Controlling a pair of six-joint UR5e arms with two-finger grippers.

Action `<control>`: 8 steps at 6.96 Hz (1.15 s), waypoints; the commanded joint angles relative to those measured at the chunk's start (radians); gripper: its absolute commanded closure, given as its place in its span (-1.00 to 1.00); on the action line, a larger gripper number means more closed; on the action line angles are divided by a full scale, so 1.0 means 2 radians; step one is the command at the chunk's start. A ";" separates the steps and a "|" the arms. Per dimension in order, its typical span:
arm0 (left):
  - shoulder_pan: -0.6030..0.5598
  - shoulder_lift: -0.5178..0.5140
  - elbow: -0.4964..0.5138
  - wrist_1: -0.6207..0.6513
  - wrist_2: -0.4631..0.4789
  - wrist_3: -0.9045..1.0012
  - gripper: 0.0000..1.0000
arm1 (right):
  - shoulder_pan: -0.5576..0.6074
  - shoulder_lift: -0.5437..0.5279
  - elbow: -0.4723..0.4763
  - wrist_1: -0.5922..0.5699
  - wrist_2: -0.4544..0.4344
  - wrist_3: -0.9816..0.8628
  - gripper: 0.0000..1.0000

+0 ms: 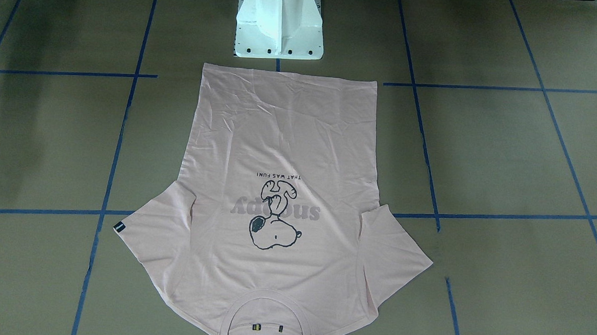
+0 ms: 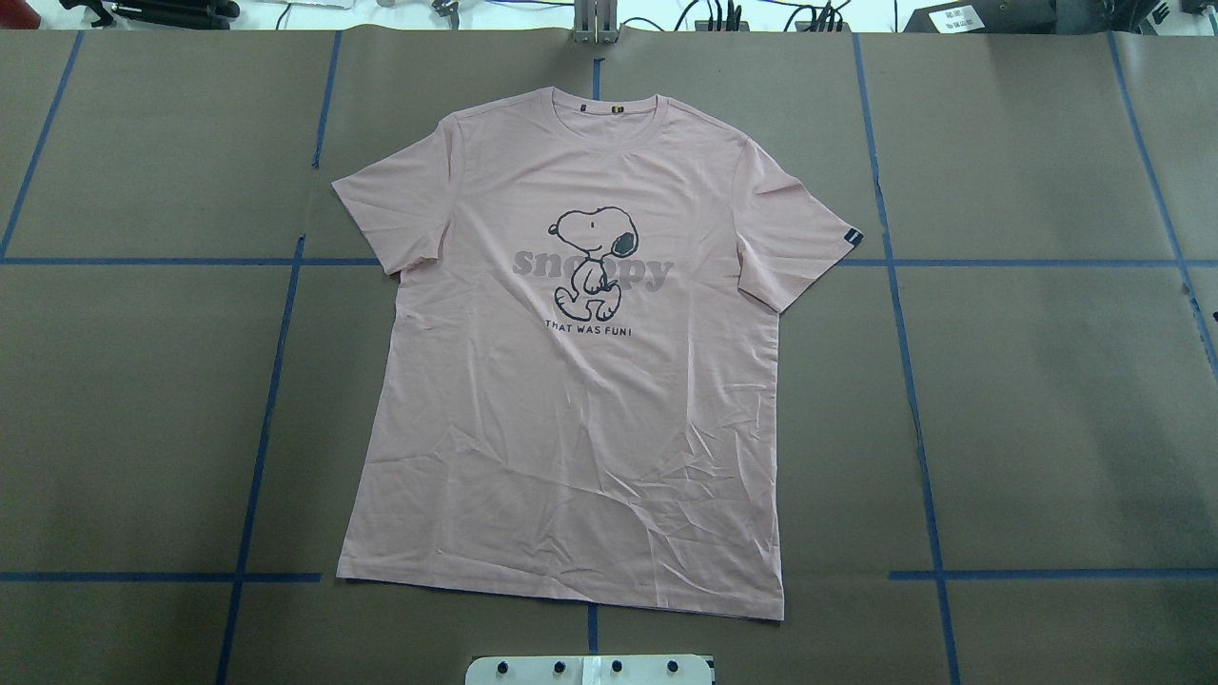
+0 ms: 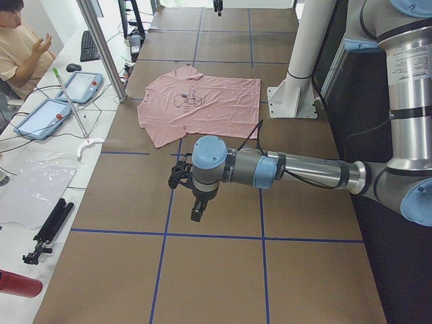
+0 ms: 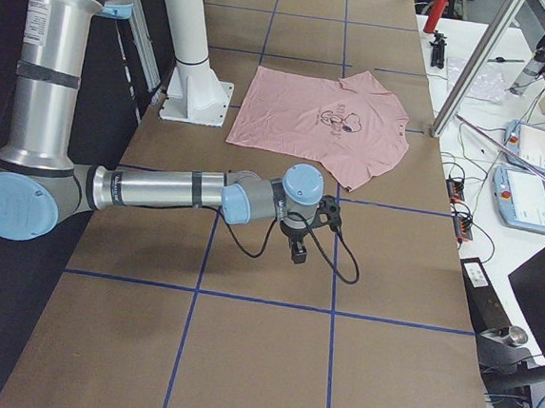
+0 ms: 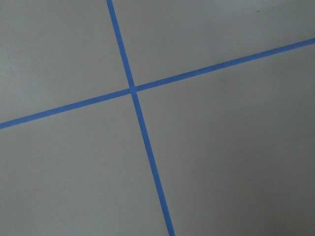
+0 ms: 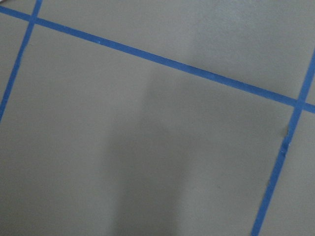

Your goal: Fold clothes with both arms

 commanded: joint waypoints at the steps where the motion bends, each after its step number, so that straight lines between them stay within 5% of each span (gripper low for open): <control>1: 0.001 -0.006 -0.004 -0.003 -0.015 0.000 -1.00 | -0.085 0.098 -0.001 0.014 -0.016 0.174 -1.00; 3: 0.020 -0.008 -0.015 -0.006 -0.010 0.000 -1.00 | -0.205 0.213 -0.034 0.021 -0.164 0.387 -0.98; 5: 0.019 -0.009 -0.024 -0.004 -0.005 -0.001 -1.00 | -0.221 0.283 -0.137 0.053 -0.201 0.497 -0.80; 6: 0.019 -0.009 -0.024 -0.009 -0.010 0.000 -1.00 | -0.221 0.287 -0.203 0.133 -0.229 0.550 -0.67; 8: 0.019 -0.007 -0.026 -0.041 -0.019 0.000 -1.00 | -0.223 0.297 -0.251 0.165 -0.236 0.593 -0.59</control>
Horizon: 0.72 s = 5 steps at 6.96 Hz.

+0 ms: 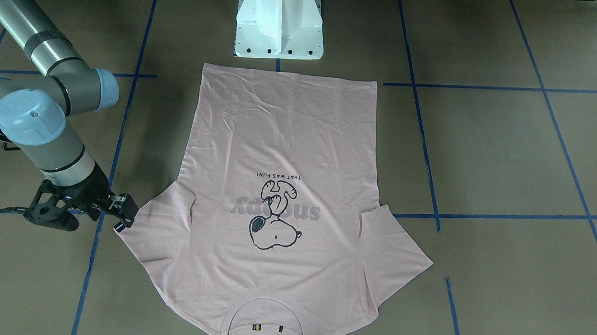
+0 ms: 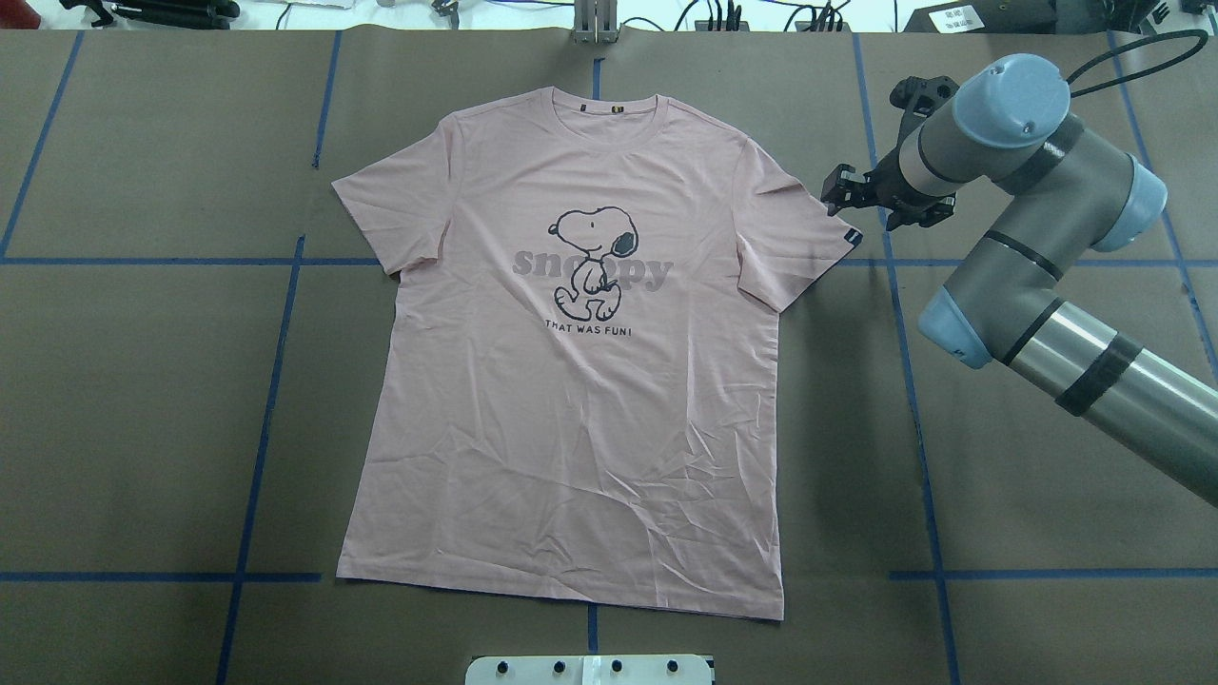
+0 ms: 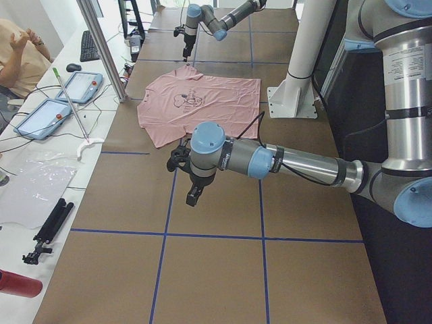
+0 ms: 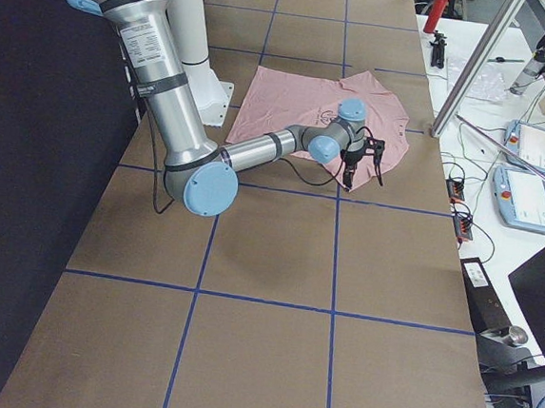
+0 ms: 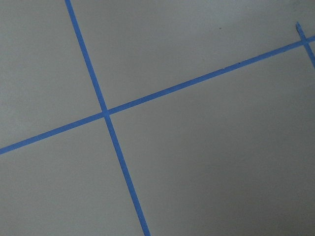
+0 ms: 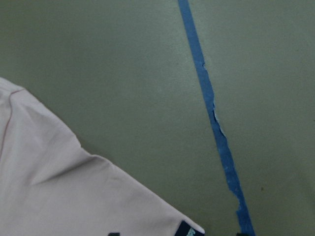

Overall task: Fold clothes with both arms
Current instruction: 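Move the right gripper over the pink shirt's sleeve and shoulder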

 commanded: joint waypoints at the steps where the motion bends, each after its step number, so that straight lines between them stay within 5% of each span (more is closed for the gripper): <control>1: 0.000 0.005 0.006 -0.027 -0.016 0.000 -1.00 | -0.003 0.008 -0.038 0.022 -0.008 0.025 -0.59; 5: 0.000 0.005 0.006 -0.027 -0.018 -0.001 -1.00 | -0.017 0.012 -0.039 0.023 -0.013 0.028 -0.05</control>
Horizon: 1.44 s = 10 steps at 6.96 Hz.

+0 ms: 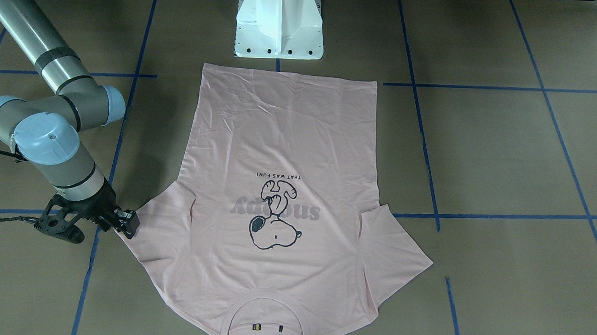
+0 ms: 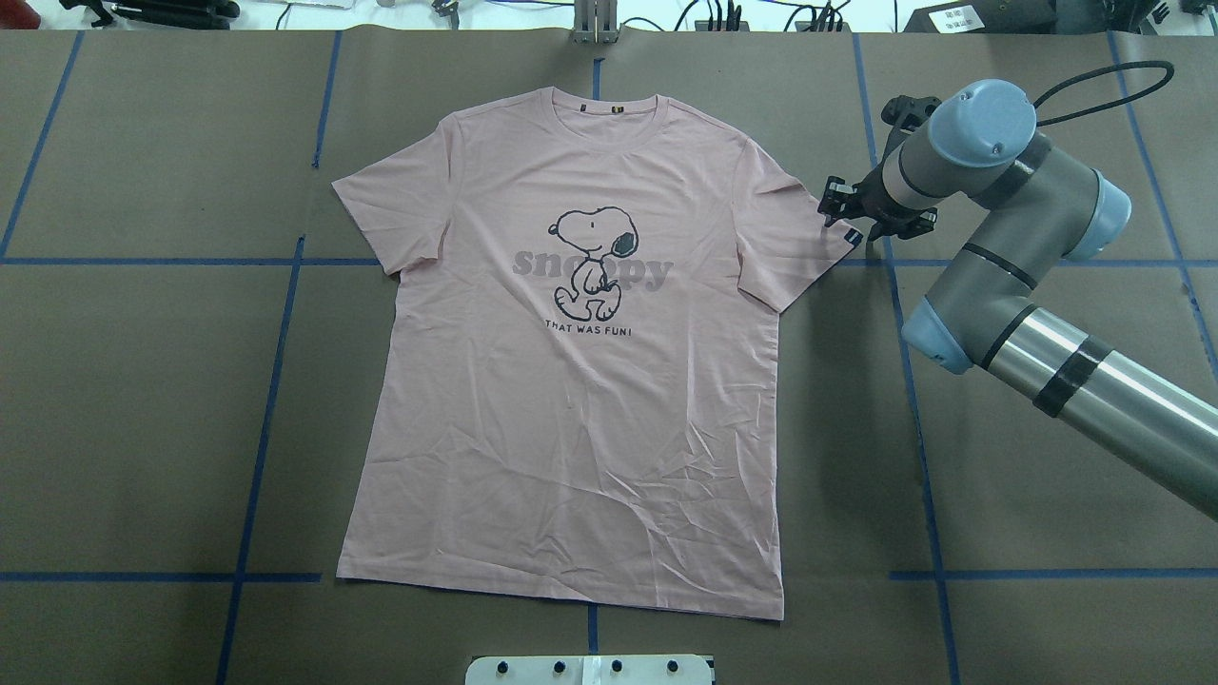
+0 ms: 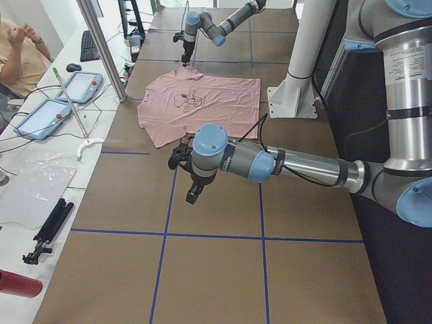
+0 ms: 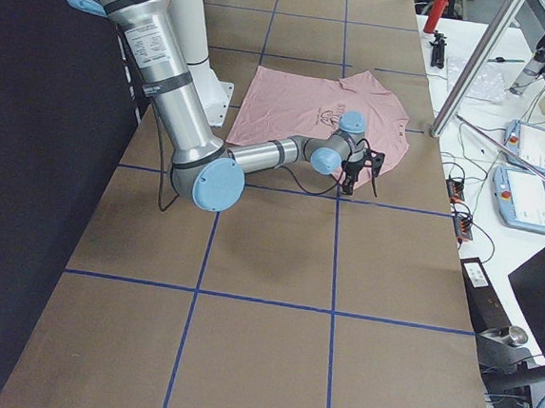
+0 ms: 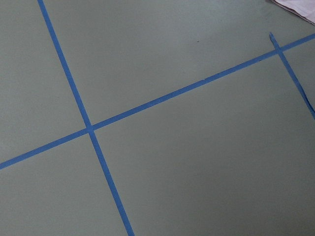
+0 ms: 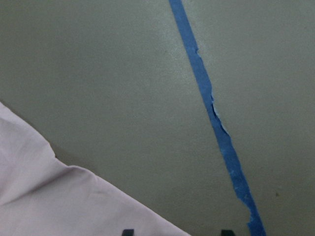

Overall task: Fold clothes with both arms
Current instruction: 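Move the right gripper over the pink shirt's sleeve and shoulder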

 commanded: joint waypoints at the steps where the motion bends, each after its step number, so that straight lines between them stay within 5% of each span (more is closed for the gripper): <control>1: 0.000 0.000 0.000 0.000 0.000 0.000 -1.00 | -0.003 0.000 0.001 0.001 -0.004 0.004 0.99; 6: 0.000 0.000 0.000 0.001 0.000 -0.001 -1.00 | -0.027 0.036 0.010 -0.002 -0.009 0.002 1.00; 8: 0.000 0.001 0.002 0.001 -0.026 -0.002 -1.00 | -0.052 0.079 0.004 -0.035 -0.055 0.103 1.00; 10: -0.001 0.001 0.001 0.001 -0.027 -0.002 -1.00 | -0.054 0.128 -0.041 -0.035 -0.055 0.117 1.00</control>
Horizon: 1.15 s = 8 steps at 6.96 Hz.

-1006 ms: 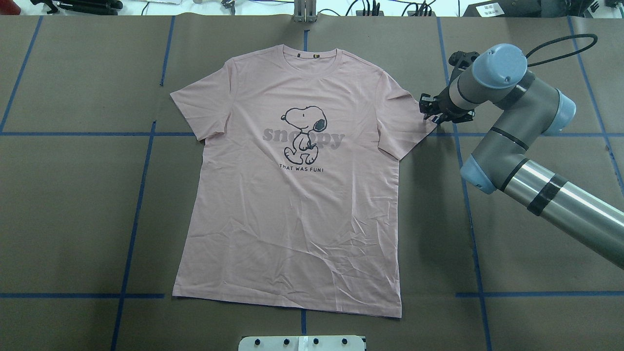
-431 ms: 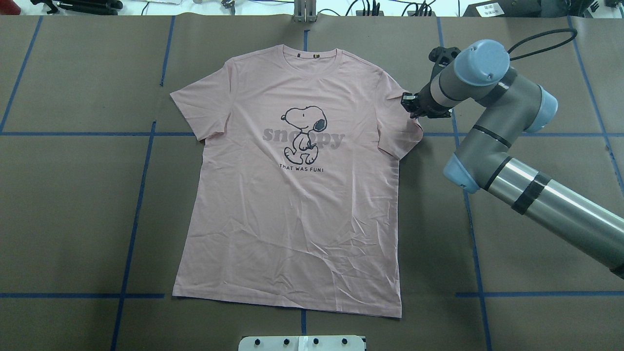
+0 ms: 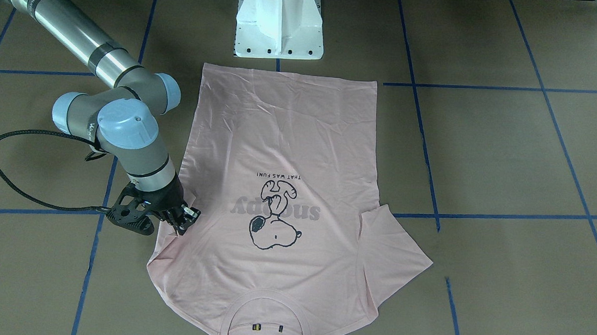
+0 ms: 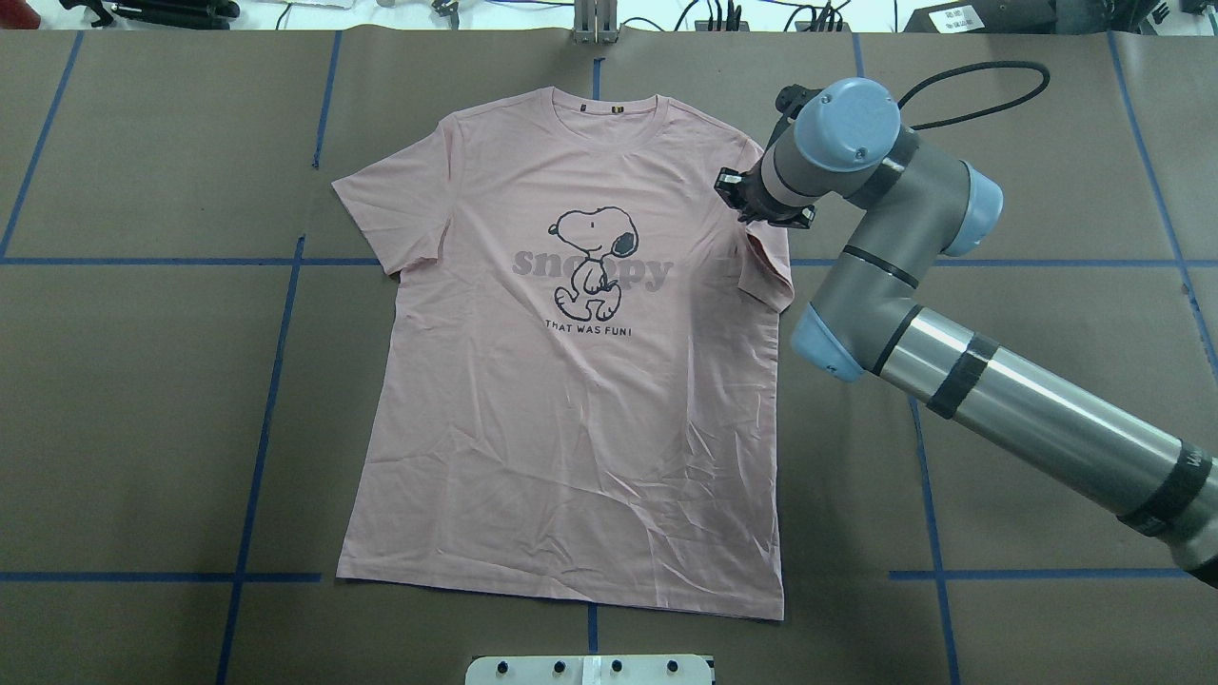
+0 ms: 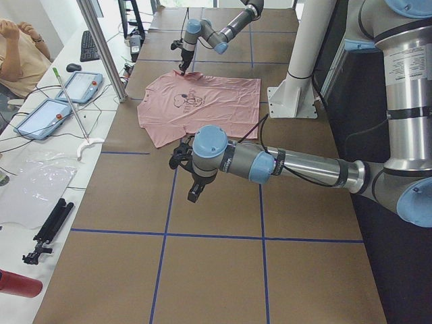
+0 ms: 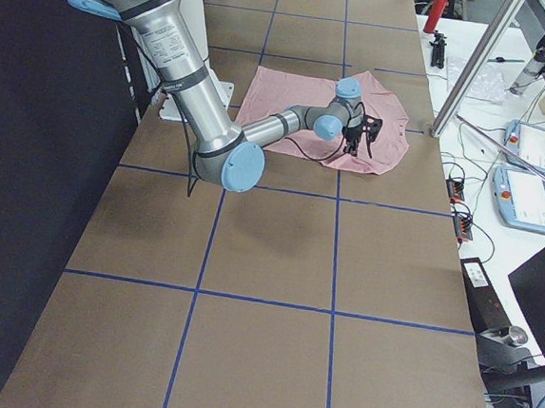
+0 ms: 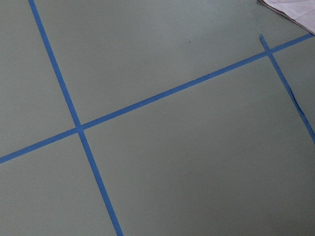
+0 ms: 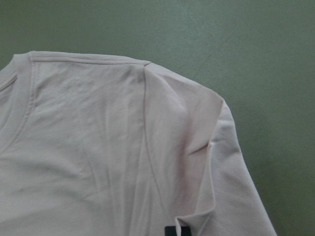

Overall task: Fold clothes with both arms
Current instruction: 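Move the right gripper over the pink shirt's sleeve and shoulder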

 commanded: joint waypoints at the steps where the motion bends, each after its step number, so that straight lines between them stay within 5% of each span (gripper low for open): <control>1: 0.000 0.000 -0.001 0.000 -0.002 0.000 -1.00 | -0.005 0.059 -0.064 -0.002 -0.002 0.012 1.00; 2: 0.001 -0.002 -0.007 -0.002 -0.003 -0.027 -1.00 | -0.009 0.057 -0.064 0.000 -0.003 0.011 1.00; 3: 0.004 -0.008 -0.008 -0.036 -0.012 -0.101 -1.00 | -0.023 0.053 -0.050 0.000 -0.064 0.014 -0.98; 4: 0.018 -0.011 -0.001 -0.098 -0.024 -0.163 -1.00 | -0.026 0.023 -0.016 0.006 -0.069 0.009 -1.00; 6: 0.131 -0.150 0.088 -0.146 -0.018 -0.337 -1.00 | -0.031 0.007 0.026 0.010 -0.072 0.008 -1.00; 7: 0.192 -0.210 0.123 -0.149 0.020 -0.401 -1.00 | -0.030 0.000 0.045 0.009 -0.069 0.008 -1.00; 8: 0.255 -0.276 0.173 -0.150 0.087 -0.464 -0.99 | -0.035 -0.050 0.122 0.006 -0.066 0.011 -1.00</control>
